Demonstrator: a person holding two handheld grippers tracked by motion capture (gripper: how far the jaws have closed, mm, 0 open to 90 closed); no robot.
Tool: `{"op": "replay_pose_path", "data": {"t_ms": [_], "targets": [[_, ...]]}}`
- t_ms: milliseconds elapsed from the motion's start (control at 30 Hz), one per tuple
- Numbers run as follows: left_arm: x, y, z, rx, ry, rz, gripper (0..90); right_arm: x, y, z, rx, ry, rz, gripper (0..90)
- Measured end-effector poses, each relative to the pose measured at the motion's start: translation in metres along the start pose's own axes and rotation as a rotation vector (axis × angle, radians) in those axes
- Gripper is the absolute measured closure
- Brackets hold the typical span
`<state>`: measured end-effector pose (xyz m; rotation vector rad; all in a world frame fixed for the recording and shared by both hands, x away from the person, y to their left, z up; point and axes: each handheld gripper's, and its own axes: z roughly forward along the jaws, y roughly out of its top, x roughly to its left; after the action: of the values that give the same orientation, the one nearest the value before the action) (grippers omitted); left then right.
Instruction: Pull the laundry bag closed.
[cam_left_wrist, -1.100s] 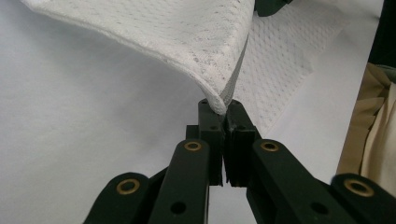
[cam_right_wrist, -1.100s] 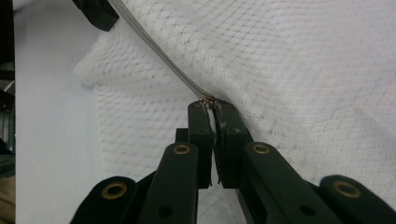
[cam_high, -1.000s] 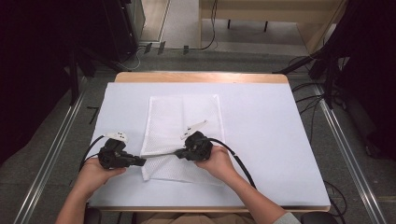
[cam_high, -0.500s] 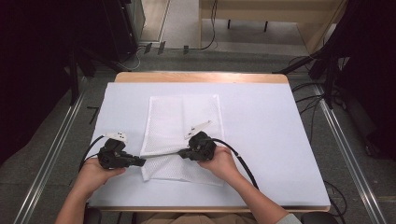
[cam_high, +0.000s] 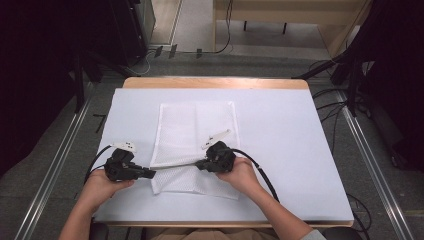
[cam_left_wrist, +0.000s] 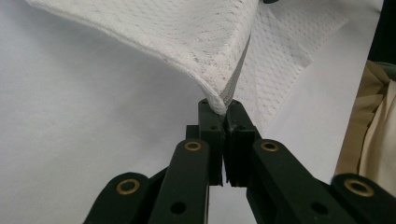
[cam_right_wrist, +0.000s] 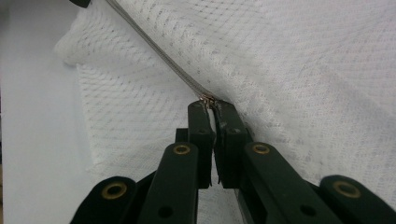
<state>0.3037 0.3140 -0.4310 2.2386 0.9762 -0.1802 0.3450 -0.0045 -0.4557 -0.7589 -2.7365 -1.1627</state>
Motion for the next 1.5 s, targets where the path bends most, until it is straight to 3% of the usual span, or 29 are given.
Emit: {"op": "replay_pose_path", "data": {"t_ms": [300,567,800,1500], "targets": [[0.001,-0.001,-0.001,0.0,0.003,-0.001,88.2,0.001,-0.001,-0.003,0.007,-0.009,-0.01,88.1],[0.001,-0.002,-0.002,-0.002,0.005,-0.008,88.2,-0.005,-0.005,-0.009,0.009,-0.022,0.01,88.1],[0.001,-0.002,-0.002,-0.002,0.002,-0.01,88.1,-0.004,-0.006,-0.014,0.011,-0.025,-0.018,88.1],[0.001,-0.002,-0.002,0.005,-0.006,0.0,88.1,-0.011,-0.016,-0.029,0.02,-0.038,0.015,88.1]]}}
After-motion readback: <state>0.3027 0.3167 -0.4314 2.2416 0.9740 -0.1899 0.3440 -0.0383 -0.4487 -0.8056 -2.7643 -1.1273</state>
